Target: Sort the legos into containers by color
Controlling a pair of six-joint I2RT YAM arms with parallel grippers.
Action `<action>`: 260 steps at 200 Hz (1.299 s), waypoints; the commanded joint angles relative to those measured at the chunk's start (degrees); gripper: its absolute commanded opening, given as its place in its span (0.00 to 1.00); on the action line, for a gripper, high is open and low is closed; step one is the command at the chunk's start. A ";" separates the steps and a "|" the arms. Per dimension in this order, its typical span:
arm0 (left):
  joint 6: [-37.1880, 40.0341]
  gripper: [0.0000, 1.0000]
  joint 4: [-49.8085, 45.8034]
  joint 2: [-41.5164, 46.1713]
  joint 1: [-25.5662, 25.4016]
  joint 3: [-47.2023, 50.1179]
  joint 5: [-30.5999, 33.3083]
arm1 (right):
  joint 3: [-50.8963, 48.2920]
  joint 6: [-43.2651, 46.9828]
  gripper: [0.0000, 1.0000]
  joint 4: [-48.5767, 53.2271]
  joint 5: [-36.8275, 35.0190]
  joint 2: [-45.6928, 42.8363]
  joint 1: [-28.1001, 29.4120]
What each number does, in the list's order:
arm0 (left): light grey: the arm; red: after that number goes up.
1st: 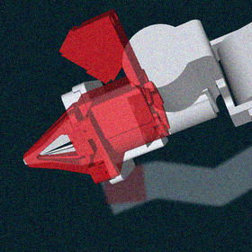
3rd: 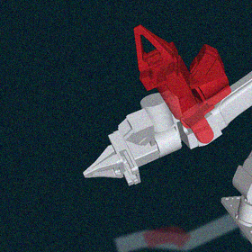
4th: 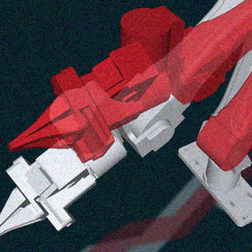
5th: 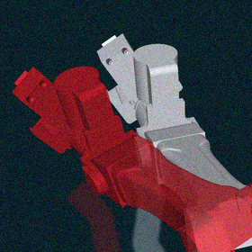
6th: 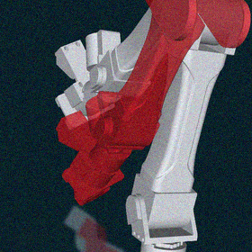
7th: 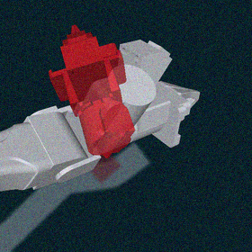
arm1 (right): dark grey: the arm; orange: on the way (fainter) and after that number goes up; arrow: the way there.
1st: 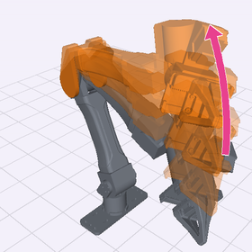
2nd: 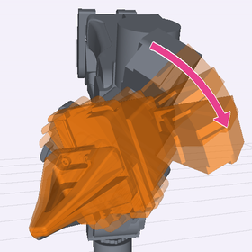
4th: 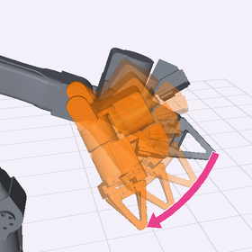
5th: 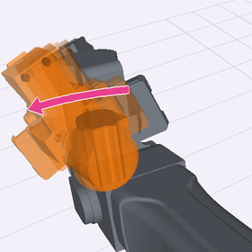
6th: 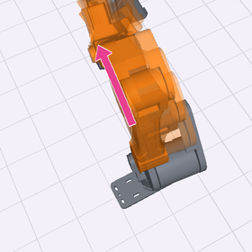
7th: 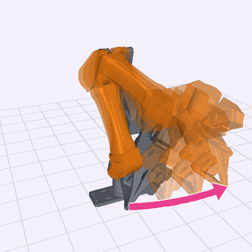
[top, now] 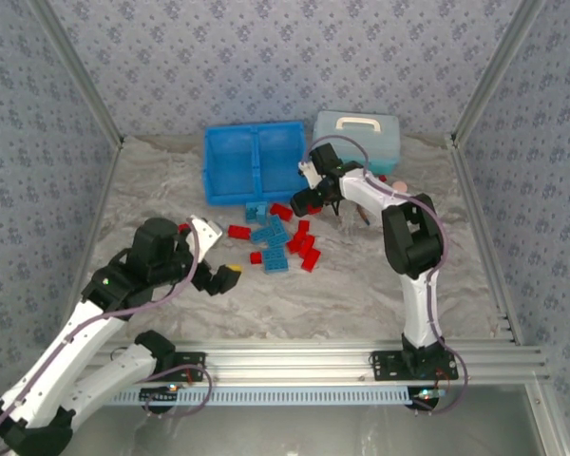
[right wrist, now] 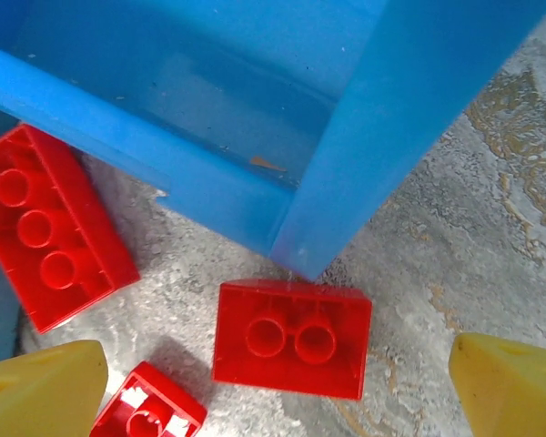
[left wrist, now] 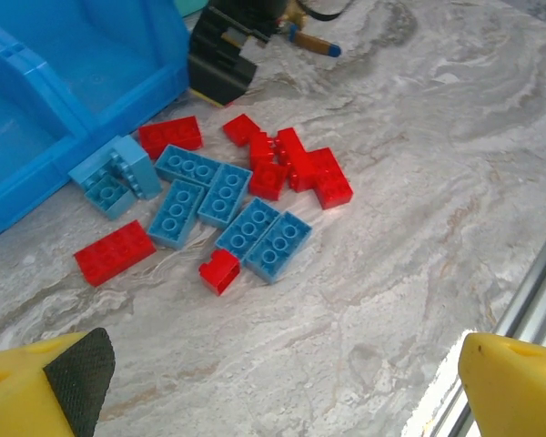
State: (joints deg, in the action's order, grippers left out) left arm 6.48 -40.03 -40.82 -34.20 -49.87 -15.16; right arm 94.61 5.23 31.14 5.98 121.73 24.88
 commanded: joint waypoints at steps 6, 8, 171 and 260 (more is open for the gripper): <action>2.67 0.99 2.57 1.53 -0.21 1.89 -6.25 | 2.52 2.06 0.92 1.78 2.98 2.82 -1.99; 2.68 0.99 2.65 1.64 -0.25 1.99 -6.45 | 2.47 2.06 0.92 1.79 3.20 2.94 -2.02; 3.95 0.99 1.53 0.03 0.02 4.20 -1.86 | -3.35 -2.18 0.90 -1.95 3.46 3.51 1.09; 3.94 0.99 1.71 0.06 0.74 4.60 -2.58 | -19.97 -5.13 0.72 -21.78 -2.09 -4.63 2.02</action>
State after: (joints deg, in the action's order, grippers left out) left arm 9.63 -38.81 -40.99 -34.06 -44.93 -17.17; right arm 76.14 2.20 11.05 5.30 117.14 26.89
